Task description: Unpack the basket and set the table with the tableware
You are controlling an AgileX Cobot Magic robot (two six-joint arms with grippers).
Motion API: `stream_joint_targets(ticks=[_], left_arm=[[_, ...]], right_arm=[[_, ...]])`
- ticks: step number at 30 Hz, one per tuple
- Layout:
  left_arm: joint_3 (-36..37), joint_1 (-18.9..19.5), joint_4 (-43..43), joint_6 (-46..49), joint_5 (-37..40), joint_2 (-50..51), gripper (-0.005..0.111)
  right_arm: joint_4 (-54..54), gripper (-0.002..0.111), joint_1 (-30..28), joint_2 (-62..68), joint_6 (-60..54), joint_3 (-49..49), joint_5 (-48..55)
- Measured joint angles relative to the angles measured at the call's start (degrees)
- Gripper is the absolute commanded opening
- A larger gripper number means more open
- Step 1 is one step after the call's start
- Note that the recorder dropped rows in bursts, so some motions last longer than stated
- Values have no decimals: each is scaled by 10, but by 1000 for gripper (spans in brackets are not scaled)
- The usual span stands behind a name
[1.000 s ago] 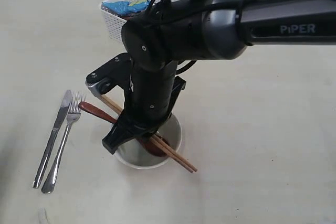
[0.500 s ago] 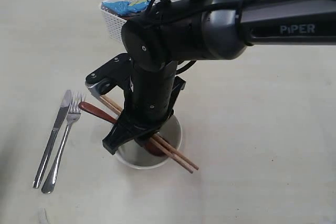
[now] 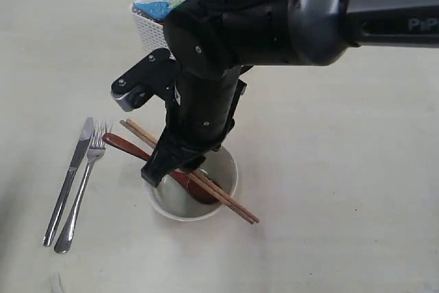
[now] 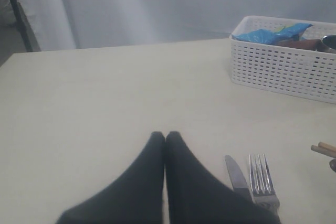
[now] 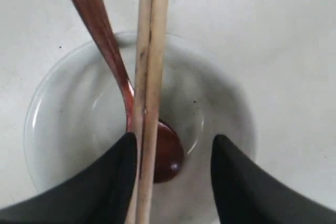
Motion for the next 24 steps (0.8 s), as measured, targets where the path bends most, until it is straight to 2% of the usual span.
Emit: stream_joint_targets(ticks=[5,10,18,24], left_arm=[[0,0,0,0,0,0,0],[0,0,0,0,0,0,0],[0,0,0,0,0,0,0],[0,0,0,0,0,0,0]], right_arm=[[-50,44,0,-42,41,-19,10],[-84,44,-14,-58,65,-94,57],[-43,44,-129,-21,64,-261,113],[0,44,-200,59,63,-342,130]])
